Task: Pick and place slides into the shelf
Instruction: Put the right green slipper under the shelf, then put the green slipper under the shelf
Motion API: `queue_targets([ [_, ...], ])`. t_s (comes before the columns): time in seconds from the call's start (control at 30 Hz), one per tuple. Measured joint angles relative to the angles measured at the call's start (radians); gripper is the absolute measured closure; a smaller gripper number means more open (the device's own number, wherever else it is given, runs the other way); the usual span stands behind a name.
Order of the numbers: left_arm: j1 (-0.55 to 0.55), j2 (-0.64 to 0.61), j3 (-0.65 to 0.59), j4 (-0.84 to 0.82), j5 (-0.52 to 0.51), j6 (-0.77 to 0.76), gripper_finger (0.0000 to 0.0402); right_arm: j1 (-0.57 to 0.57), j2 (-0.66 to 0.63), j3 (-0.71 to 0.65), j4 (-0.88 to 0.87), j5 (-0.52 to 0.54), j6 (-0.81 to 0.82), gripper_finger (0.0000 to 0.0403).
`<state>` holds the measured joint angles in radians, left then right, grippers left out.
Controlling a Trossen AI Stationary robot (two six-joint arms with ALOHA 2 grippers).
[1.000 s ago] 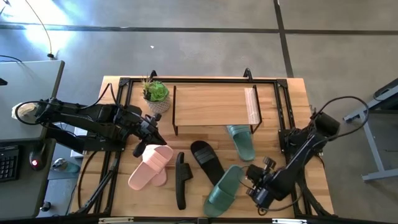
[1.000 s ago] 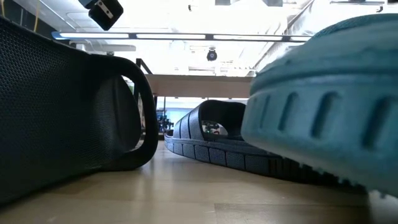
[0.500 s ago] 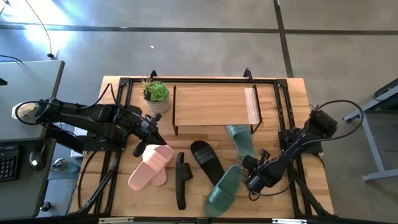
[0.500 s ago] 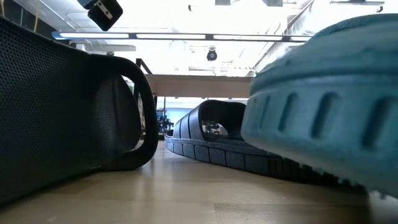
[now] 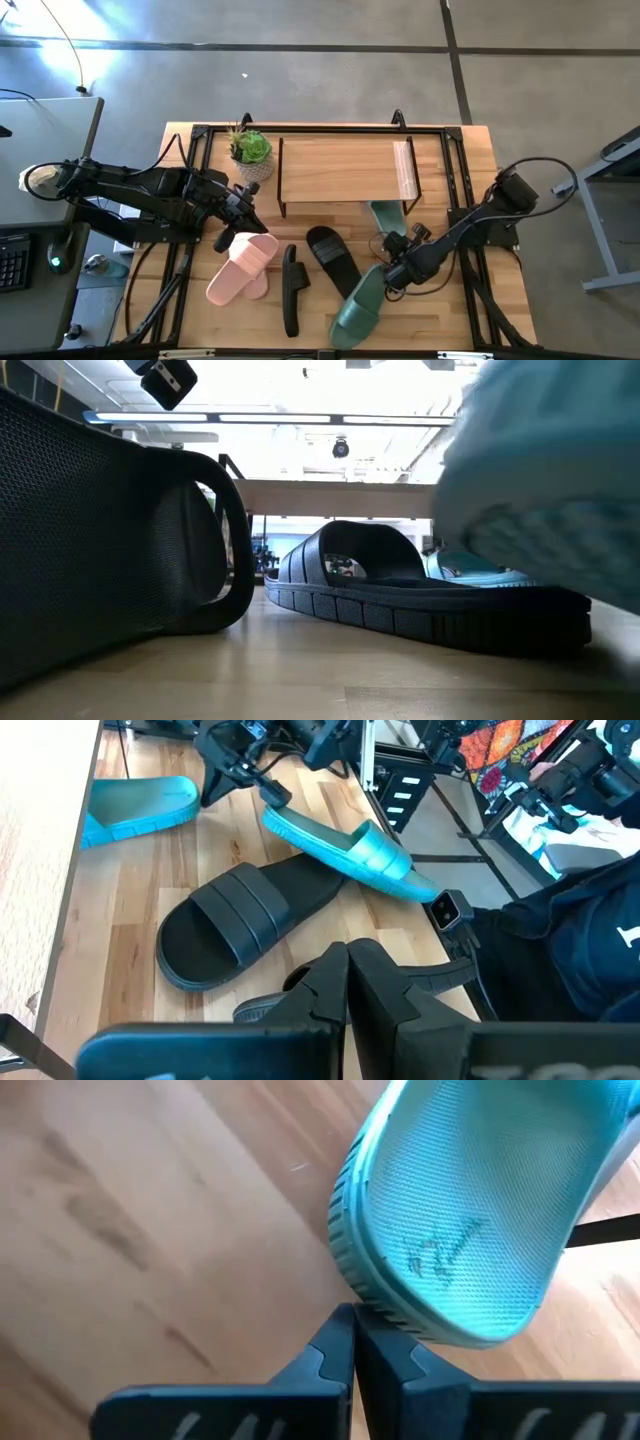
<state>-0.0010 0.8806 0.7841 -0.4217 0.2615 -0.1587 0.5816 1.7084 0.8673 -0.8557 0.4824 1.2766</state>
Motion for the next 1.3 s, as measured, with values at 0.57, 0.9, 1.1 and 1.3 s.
queue_targets([
  [0.57,0.000,0.000,0.000,0.000,0.000,-0.002,0.0401,-0.078,0.000,0.000,-0.106,0.024,0.070,0.0403],
  [0.9,0.000,0.000,0.000,0.000,0.000,-0.002,0.0401,-0.014,-0.053,0.000,-0.104,0.024,0.026,0.0403],
  [1.1,0.000,0.002,0.000,0.000,0.000,-0.002,0.0401,0.061,-0.215,0.001,-0.087,0.036,-0.074,0.0403],
  [1.3,0.000,0.002,0.000,0.000,0.000,-0.002,0.0401,0.117,-0.427,0.001,0.052,-0.082,-0.108,0.0403],
])
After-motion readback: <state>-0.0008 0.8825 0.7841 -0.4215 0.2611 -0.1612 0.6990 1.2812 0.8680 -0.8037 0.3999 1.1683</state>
